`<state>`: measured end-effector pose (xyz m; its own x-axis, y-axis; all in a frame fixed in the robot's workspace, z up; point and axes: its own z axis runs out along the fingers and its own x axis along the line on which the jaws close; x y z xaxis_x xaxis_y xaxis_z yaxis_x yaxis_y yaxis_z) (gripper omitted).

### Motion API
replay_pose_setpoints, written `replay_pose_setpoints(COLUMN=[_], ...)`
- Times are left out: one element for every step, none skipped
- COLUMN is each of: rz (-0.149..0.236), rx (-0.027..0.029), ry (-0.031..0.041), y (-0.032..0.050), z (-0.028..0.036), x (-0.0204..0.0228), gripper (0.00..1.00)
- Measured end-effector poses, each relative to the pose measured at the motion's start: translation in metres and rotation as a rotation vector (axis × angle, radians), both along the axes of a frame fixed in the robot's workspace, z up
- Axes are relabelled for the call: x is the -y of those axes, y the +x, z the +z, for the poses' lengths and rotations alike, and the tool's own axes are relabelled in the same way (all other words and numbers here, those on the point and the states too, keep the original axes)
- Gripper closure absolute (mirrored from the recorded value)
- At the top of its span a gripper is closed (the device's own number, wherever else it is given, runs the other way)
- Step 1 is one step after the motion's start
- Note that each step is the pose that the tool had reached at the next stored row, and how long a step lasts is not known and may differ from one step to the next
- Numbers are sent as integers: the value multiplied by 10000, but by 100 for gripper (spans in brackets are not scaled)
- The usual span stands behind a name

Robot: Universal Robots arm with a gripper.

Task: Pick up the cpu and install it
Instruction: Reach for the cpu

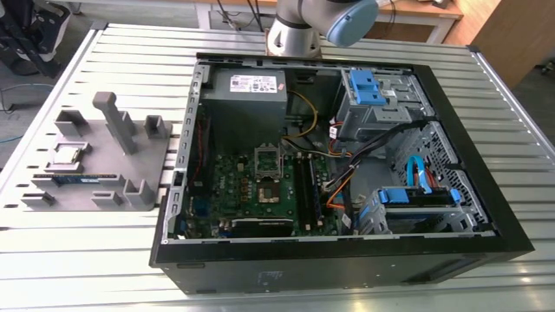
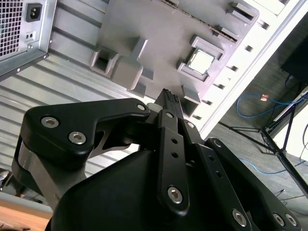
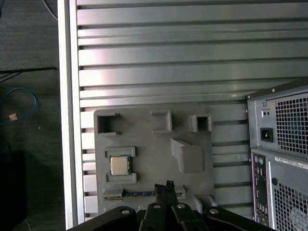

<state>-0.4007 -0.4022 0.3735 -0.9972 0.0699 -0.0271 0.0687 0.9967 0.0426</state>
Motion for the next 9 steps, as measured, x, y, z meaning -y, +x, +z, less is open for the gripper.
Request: replay_pose_setpoints(rz=[-1,-1,0,0,-1,-1,-1,-1,-1], rx=[0,0,0,0,1,0,-1,0,1], ry=[0,0,0,0,1,0,0,0,1], y=[-1,-1,-1,-2,-4,-9,-14,-21,-29], z=[0,0,0,0,-1,-3,-6,-11,-17], x=[0,0,0,0,1,2,3,5,7], gripper=[89,89,89,89,89,89,89,89,89])
